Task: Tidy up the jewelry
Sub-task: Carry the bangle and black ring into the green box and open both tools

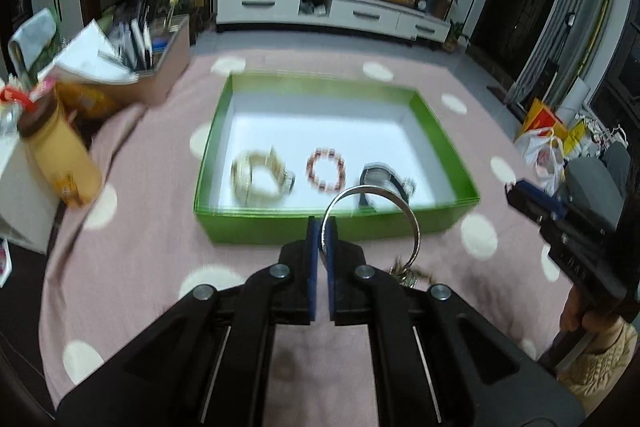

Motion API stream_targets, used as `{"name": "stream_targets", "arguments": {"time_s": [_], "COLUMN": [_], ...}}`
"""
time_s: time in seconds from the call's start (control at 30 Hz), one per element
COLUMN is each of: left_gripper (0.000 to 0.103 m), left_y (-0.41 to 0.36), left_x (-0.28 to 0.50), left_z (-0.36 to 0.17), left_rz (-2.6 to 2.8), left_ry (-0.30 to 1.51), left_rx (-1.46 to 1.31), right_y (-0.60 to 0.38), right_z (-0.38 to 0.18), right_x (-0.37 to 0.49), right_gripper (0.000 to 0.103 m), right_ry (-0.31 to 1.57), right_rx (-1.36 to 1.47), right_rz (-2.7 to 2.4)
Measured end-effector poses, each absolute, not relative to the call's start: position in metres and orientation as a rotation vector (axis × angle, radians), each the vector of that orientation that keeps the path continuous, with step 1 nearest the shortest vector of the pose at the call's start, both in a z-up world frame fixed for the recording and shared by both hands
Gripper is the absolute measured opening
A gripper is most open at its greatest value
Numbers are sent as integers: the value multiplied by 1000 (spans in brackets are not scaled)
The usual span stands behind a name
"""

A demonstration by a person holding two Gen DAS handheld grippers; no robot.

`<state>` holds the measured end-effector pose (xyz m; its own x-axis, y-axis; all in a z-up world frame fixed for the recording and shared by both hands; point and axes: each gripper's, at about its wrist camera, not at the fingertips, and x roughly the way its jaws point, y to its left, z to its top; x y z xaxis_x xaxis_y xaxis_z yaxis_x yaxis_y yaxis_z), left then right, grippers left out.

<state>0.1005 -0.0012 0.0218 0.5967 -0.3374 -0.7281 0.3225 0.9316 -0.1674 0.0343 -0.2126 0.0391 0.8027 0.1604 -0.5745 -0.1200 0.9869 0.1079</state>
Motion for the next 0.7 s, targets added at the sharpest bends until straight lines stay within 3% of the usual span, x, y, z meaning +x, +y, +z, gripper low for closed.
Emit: {"name": "stream_targets", "arguments": {"time_s": [0.33,0.7], "left_gripper": [3,3], "left_y": [-19,-33], "left_x": [163,229], "left_z": [50,17], "left_rz": [-345,-273], "left_ry": [825,910], "left_rx": [-70,-90], "right_y": [-221,-208], "right_z": [58,37], "right_x": [78,139], "right_gripper": [19,19], "right_ry": [572,615], "right_rx": [82,67], "right_rz": [134,131]}}
